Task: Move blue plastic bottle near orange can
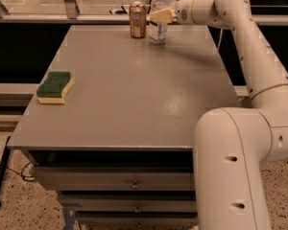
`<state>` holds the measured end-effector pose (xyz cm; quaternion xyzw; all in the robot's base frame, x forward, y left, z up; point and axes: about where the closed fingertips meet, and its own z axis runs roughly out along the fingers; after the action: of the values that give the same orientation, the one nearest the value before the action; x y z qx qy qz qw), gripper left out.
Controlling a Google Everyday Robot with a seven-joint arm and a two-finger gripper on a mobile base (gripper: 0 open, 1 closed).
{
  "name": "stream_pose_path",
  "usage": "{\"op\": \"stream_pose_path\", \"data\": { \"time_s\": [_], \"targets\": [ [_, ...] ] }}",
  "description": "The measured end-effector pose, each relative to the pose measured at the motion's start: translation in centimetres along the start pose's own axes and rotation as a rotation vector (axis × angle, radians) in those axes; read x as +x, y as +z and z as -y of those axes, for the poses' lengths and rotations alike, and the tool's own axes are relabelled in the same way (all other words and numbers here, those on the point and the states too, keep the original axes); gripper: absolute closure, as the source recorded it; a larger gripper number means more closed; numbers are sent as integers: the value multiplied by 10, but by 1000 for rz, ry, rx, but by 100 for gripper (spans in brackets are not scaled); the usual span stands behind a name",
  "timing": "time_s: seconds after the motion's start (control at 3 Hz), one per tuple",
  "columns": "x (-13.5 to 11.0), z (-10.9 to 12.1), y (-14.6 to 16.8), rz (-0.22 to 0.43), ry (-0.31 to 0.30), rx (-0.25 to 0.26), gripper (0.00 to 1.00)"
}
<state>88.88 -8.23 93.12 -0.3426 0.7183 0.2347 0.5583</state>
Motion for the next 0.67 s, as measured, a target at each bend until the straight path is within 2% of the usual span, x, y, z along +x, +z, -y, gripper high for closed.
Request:
{"op": "stream_pose_path", "data": {
  "time_s": [0.67],
  "targets": [
    [8, -7, 9, -26, 14, -38, 12]
  ]
}}
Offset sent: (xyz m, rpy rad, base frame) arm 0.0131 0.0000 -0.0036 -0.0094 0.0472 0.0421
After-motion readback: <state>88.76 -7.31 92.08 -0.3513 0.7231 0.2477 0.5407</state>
